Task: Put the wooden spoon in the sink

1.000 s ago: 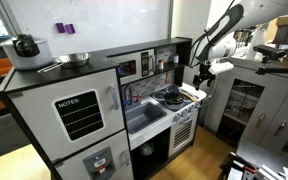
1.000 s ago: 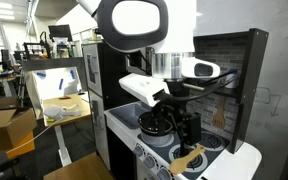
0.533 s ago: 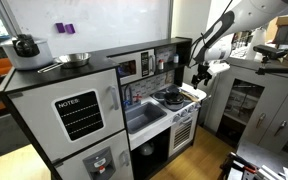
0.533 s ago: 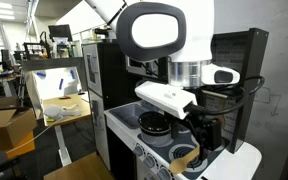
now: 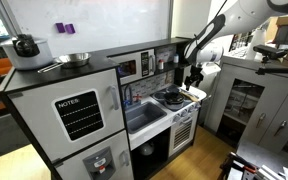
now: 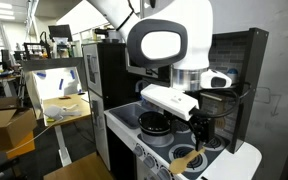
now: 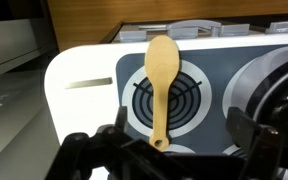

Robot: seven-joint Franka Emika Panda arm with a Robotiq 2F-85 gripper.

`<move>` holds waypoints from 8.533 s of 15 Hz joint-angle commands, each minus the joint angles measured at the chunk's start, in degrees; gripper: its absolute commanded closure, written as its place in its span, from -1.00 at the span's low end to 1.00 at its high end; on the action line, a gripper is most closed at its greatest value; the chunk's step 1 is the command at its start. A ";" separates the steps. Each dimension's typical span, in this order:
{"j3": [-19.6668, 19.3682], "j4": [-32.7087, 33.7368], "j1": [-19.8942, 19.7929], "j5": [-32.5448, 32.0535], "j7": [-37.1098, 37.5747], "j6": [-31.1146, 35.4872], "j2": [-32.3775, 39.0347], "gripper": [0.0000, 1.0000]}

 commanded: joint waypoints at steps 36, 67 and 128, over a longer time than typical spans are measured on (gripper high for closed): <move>3.04 4.72 -3.24 0.47 -1.87 0.04 6.71 -1.00; 4.02 9.59 -3.12 -0.35 -0.94 -0.69 11.00 0.90; 1.39 -11.27 17.76 -16.52 19.21 -6.13 -21.47 0.60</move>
